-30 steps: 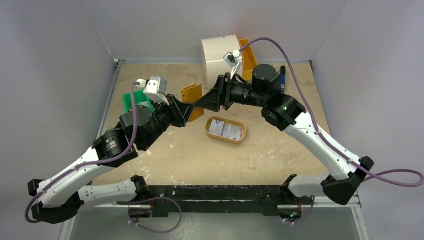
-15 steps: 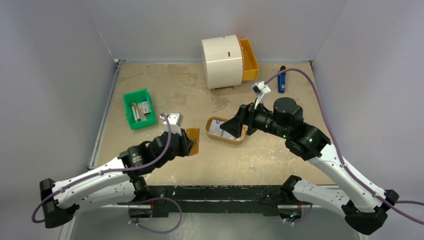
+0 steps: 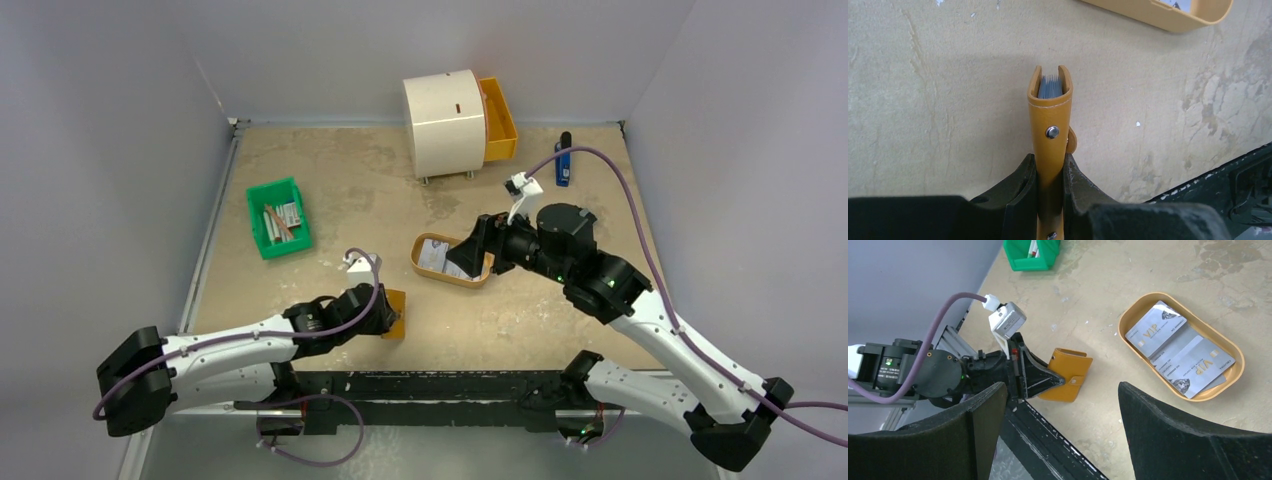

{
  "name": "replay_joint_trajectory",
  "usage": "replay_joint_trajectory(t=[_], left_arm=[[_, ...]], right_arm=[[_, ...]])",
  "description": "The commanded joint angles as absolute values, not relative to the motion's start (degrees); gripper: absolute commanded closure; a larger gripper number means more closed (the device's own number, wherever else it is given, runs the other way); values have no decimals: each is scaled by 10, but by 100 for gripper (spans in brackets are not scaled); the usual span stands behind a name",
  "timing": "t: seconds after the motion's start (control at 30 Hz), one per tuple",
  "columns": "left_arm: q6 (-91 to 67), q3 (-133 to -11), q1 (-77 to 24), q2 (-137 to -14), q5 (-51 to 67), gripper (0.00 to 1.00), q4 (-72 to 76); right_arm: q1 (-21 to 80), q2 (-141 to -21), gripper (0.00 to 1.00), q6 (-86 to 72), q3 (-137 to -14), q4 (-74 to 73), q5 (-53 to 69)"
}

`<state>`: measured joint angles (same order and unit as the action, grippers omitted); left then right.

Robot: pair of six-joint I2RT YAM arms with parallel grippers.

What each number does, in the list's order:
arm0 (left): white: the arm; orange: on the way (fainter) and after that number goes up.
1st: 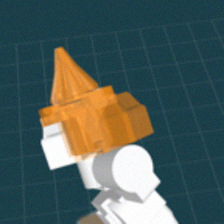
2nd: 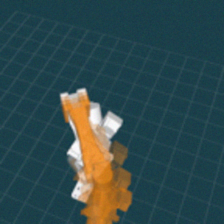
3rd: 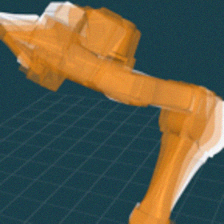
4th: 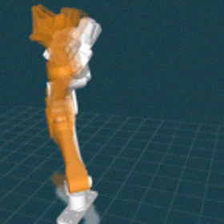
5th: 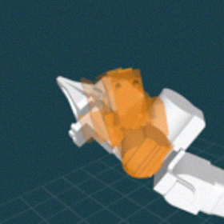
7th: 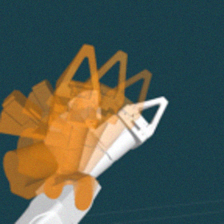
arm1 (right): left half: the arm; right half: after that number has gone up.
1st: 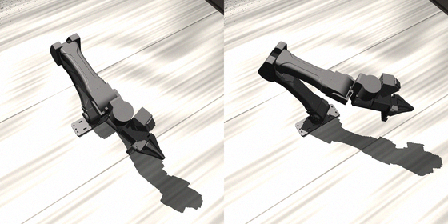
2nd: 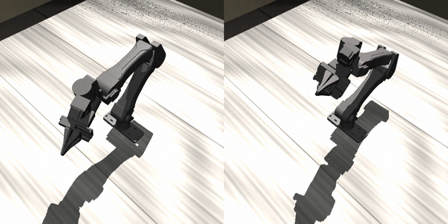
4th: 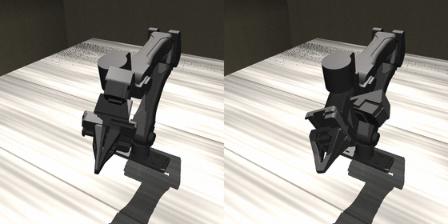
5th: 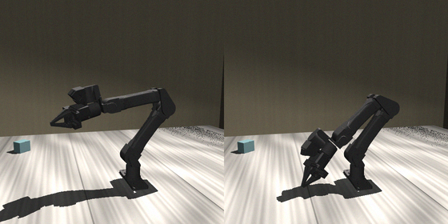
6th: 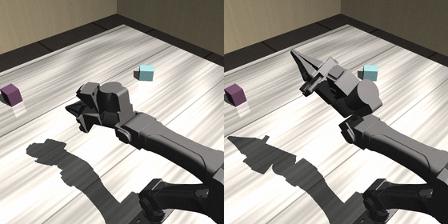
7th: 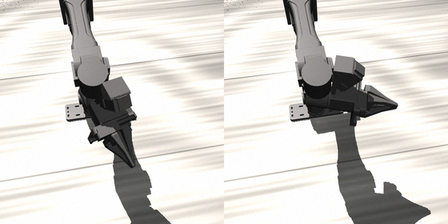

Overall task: Put the credit cards into the card holder
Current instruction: Place the card holder at the center of the board, then reset both arms

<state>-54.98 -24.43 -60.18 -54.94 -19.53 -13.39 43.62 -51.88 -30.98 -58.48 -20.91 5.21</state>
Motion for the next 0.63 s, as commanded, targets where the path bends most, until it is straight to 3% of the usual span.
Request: replay_joint_trajectory(t=[0.0,0.1,0.23,0.33,0.6], left_arm=[[-567,-247,-602,-578,-212,84,-88],[-567,-263,-602,-569,-239,51,-133],[-572,-311,-602,-533,-309,26,-236],[-582,-357,-602,-495,-372,19,-313],[-565,-441,-603,-412,-480,18,-417]], right_arm=[[438,-511,16,-308,-595,-189,25],[438,-513,16,-308,-599,-193,19],[438,-515,16,-303,-608,-200,5],[438,-512,15,-299,-614,-208,-7],[438,-503,12,-316,-616,-230,-89]])
